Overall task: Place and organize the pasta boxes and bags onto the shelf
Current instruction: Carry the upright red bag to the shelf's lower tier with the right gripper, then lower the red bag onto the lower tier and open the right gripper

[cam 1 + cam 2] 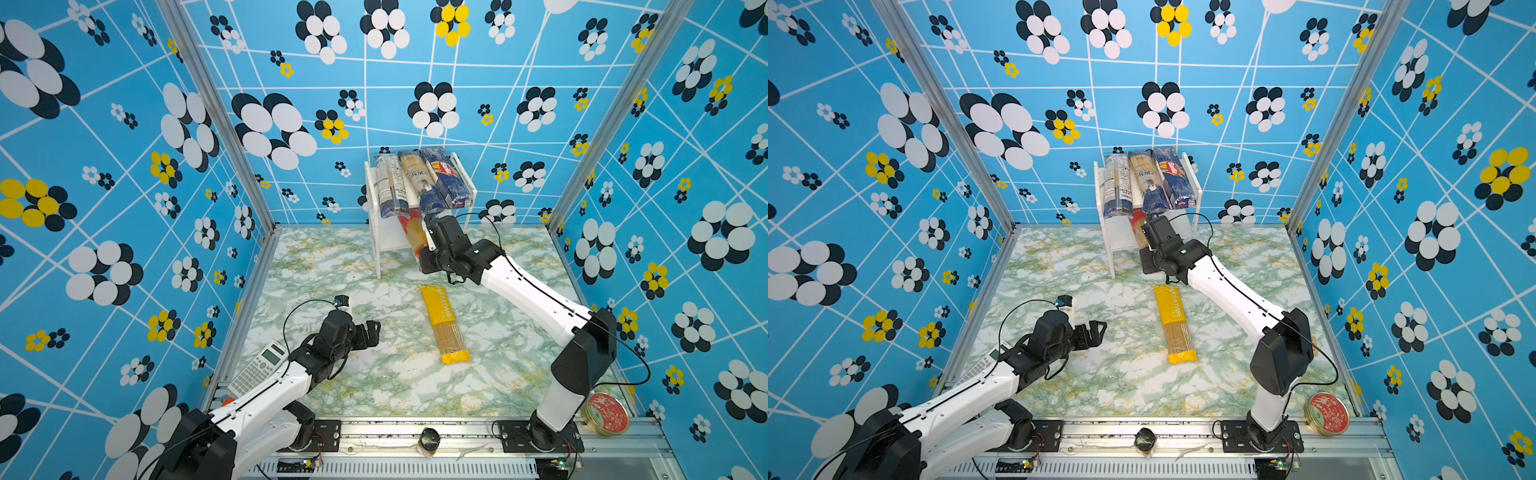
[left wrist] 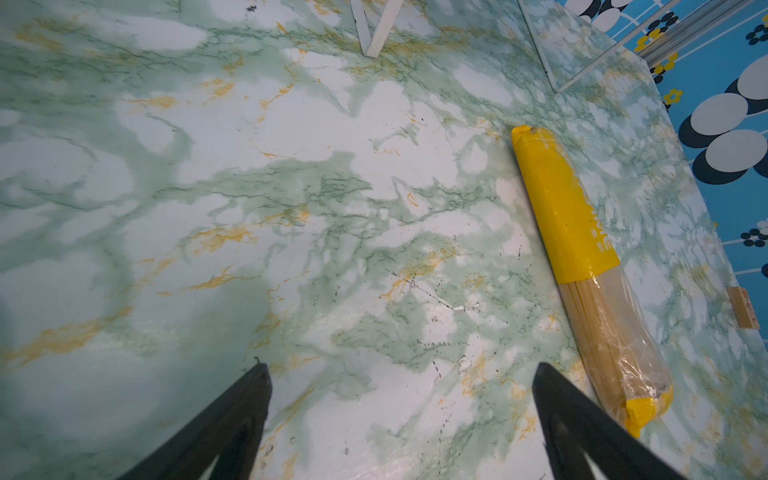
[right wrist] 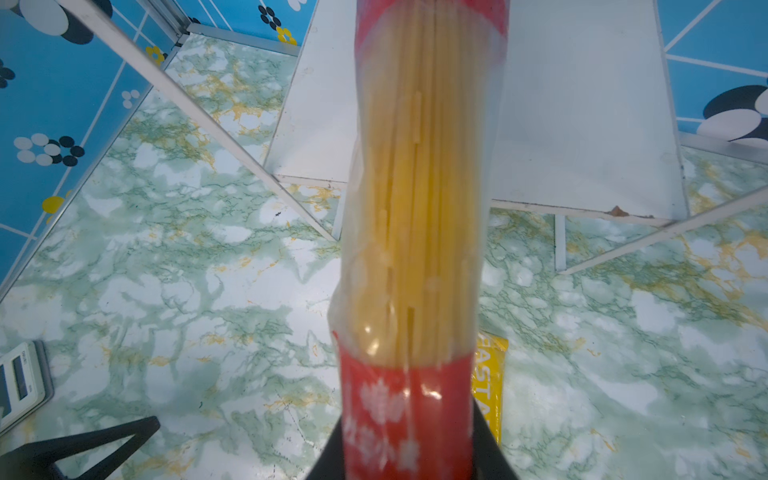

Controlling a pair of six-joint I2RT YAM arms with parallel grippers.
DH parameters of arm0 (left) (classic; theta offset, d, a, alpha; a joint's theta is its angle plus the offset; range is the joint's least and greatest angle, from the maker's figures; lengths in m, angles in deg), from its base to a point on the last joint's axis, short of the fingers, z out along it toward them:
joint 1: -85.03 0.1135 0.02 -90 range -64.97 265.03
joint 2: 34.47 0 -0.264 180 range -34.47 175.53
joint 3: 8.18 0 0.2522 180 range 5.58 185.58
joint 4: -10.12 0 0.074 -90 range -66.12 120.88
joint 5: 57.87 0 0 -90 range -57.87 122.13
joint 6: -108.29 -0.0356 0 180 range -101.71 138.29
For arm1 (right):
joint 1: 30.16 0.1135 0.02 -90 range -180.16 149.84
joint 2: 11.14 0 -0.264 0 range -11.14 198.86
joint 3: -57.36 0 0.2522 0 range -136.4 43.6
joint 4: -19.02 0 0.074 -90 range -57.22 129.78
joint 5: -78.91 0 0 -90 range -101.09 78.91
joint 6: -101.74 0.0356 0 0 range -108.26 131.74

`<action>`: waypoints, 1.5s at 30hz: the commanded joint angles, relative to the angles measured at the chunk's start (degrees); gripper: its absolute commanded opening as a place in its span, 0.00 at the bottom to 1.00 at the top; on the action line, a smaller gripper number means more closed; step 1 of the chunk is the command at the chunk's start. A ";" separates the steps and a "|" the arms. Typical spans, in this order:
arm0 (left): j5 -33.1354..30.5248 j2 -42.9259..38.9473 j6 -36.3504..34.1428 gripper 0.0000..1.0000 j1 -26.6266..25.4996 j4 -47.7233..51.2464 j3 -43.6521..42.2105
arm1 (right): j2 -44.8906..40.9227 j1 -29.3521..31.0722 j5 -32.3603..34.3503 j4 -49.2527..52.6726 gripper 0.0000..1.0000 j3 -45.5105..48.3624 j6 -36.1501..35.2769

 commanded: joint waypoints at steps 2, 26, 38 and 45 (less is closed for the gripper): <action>0.05 -1.69 -0.51 0.99 0.38 -0.19 -0.14 | -1.53 0.11 2.60 -16.02 0.00 -0.62 0.51; -0.24 -2.76 -0.87 0.99 0.64 0.08 -1.38 | 5.78 0.03 4.18 -32.70 0.00 2.99 1.04; -0.28 -2.95 -0.82 0.99 0.63 0.10 -1.52 | 8.28 0.06 6.28 -32.68 0.02 -0.29 -0.01; -0.33 -3.42 -0.74 0.99 0.73 0.22 -1.61 | 9.82 0.04 7.21 -32.03 0.25 -1.49 -0.54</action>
